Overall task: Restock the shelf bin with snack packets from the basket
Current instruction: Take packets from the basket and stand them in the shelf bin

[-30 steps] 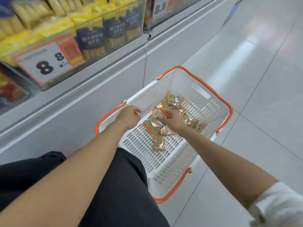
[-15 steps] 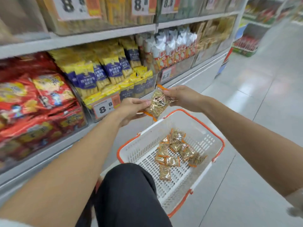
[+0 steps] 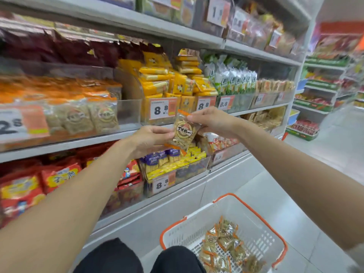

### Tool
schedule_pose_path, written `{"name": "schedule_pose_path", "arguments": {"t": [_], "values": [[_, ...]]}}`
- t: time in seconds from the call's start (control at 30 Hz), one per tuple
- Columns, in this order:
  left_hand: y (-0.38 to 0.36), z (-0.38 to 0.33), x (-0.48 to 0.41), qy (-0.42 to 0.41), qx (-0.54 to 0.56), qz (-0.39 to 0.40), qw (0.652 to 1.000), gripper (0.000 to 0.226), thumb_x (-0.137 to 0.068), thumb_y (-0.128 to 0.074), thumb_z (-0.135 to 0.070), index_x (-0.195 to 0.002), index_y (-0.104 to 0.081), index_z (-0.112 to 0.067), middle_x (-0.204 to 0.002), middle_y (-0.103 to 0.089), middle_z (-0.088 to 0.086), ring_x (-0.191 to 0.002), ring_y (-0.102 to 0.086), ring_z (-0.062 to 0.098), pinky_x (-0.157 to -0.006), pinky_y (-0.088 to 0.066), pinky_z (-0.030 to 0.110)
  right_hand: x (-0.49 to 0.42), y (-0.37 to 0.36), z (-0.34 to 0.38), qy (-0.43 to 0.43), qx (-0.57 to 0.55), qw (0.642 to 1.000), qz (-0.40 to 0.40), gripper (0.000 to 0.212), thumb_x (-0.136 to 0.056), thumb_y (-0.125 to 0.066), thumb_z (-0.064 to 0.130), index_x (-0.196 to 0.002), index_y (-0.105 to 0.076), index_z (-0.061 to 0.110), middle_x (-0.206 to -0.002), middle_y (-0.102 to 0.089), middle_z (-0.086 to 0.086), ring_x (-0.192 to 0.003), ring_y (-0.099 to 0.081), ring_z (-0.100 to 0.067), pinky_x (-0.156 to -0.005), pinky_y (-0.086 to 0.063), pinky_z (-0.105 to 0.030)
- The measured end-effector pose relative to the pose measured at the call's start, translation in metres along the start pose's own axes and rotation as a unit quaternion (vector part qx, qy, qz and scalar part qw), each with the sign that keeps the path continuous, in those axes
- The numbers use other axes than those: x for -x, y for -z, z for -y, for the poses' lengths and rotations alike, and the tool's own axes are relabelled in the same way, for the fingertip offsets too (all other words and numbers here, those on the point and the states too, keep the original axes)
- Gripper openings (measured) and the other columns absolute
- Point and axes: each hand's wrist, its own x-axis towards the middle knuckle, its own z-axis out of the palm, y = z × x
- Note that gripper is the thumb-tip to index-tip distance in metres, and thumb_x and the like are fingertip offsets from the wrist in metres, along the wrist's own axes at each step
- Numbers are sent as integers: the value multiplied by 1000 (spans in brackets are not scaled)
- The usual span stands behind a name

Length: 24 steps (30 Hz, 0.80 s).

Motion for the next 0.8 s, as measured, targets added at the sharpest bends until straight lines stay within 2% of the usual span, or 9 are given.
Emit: {"name": "schedule_pose_path", "arguments": {"t": [0.13, 0.2, 0.23, 0.37, 0.47, 0.53, 0.63, 0.73, 0.8], "values": [[31, -31, 9, -9, -58, -43, 997, 27, -84, -71, -9, -111, -66, -8, -109, -72, 9, -101, -69, 20, -84, -58, 29, -21, -8, 40, 38, 71, 997, -8, 32, -89, -71, 24, -113, -69, 4, -107, -69, 0, -87, -63, -4, -70, -51, -18], [48, -50, 13, -20, -84, -50, 995, 27, -84, -72, -11, -110, -66, -10, -109, -72, 9, -99, -70, 17, -83, -57, 28, -31, -10, 62, 68, 126, 990, -7, 10, -85, -75, 18, -89, -71, 10, -74, -67, 13, -63, -56, 7, -57, -43, -10], [56, -61, 15, -30, -101, -56, 993, 24, -83, -73, -12, -107, -68, -13, -108, -72, 8, -98, -70, 15, -82, -57, 27, -39, -10, 72, 85, 155, 984, -12, 12, -85, -74, 16, -77, -68, 10, -60, -58, 13, -51, -49, 6, -52, -38, -11], [99, -111, 12, -98, -145, -106, 979, 18, -82, -75, -15, -98, -71, -21, -98, -74, -2, -94, -69, 11, -85, -53, 26, -81, -16, 117, 161, 183, 967, -73, 22, -85, -74, 15, -68, -62, 6, -51, -38, 11, -44, -33, 0, -47, -27, -16], [139, -138, 1, -142, -164, -153, 964, 19, -82, -75, -14, -100, -73, -20, -91, -75, -2, -89, -68, 10, -88, -53, 29, -122, -22, 143, 202, 223, 948, -103, 30, -82, -75, 14, -59, -58, 21, -42, -42, 13, -42, -38, 2, -46, -27, -14], [165, -146, -9, -135, -199, -169, 956, 21, -82, -76, -15, -101, -73, -20, -88, -74, -3, -82, -67, 6, -91, -52, 32, -152, -28, 149, 204, 264, 936, -110, 32, -80, -77, 17, -59, -57, 29, -47, -49, 14, -46, -44, 4, -50, -30, -14], [195, -151, -29, -114, -246, -159, 949, 25, -81, -76, -17, -105, -72, -18, -93, -74, 3, -84, -69, 10, -92, -54, 37, -192, -41, 152, 200, 324, 918, -109, 11, -81, -77, 23, -75, -68, 19, -63, -58, 7, -62, -52, -8, -56, -35, -23], [213, -151, -50, -87, -326, -149, 929, 22, -79, -79, -22, -100, -74, -19, -90, -75, 3, -84, -71, 12, -79, -59, 27, -220, -59, 149, 193, 405, 889, -89, 29, -86, -72, 28, -102, -71, 4, -94, -70, -10, -89, -62, -25, -71, -45, -32], [221, -146, -62, -83, -400, -144, 901, 15, -75, -82, -25, -88, -77, -23, -83, -74, -4, -76, -67, 8, -70, -55, 19, -235, -70, 142, 192, 450, 869, -67, 32, -87, -70, 26, -105, -69, -1, -101, -69, -15, -96, -61, -31, -76, -46, -36]]}}
